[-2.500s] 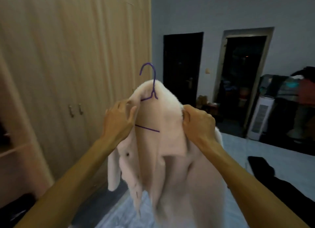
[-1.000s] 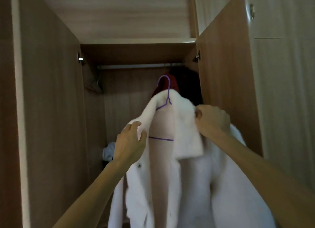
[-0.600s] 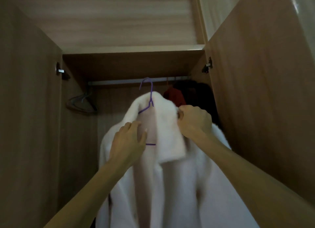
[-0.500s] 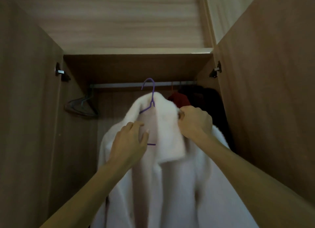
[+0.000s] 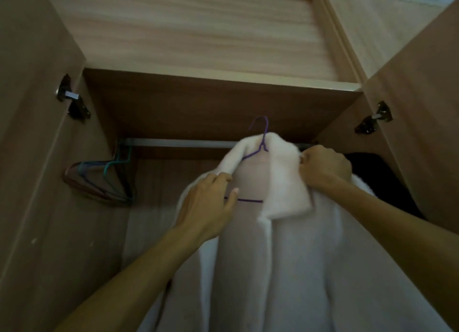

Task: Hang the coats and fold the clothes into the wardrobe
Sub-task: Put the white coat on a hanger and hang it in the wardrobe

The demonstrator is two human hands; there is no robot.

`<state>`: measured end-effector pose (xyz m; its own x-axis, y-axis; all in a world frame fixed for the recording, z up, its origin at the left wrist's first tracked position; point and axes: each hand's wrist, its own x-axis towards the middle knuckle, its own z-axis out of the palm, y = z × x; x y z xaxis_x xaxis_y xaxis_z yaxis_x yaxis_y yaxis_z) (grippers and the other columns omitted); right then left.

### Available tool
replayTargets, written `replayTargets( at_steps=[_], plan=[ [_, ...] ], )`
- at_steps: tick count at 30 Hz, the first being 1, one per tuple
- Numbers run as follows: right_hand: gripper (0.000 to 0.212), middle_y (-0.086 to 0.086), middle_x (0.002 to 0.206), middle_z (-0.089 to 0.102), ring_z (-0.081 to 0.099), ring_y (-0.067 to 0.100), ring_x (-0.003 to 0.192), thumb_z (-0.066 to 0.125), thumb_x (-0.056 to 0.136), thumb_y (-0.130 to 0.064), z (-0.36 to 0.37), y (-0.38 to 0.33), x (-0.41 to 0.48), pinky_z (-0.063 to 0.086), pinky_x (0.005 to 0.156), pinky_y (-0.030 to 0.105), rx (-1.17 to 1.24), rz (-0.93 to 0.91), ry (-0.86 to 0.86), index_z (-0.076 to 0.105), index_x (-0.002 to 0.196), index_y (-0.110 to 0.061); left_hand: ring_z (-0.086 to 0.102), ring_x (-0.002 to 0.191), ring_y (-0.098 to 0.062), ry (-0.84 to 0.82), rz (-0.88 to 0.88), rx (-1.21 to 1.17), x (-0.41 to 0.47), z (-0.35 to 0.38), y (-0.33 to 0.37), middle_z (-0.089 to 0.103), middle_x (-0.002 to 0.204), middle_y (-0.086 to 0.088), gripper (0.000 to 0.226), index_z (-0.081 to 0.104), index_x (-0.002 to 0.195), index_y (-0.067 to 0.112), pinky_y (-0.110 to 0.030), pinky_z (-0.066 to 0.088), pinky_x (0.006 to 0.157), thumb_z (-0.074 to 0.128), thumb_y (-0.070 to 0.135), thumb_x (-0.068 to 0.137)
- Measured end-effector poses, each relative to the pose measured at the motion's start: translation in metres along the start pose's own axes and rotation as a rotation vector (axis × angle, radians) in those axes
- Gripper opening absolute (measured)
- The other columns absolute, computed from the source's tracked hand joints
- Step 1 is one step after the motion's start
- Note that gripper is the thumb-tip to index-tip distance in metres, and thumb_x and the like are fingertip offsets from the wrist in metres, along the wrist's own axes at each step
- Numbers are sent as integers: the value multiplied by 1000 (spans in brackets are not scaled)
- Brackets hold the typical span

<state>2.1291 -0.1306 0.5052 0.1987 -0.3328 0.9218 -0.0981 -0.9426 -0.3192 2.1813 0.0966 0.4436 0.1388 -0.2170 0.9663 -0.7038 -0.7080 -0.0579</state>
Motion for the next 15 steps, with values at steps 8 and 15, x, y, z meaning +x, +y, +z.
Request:
replayTargets(
  at_steps=[8,15],
  plan=[
    [19,9,93,64,60,30,87,47,93,-29,57,-9,56,37,65,30,-142,1,76,58,87,-16,54,100,-20,-46,36,-8,61,60,-44,55,113,-3,33,50,123,20,-41,47,89,42,39,97],
    [21,9,95,64,60,28,86,47,92,-26,114,12,98,37,66,29,-182,2,112,45,73,-17,52,102,-15,-17,79,-22,98,101,-72,54,113,1,30,51,119,23,-38,47,91,44,40,96]
  ],
)
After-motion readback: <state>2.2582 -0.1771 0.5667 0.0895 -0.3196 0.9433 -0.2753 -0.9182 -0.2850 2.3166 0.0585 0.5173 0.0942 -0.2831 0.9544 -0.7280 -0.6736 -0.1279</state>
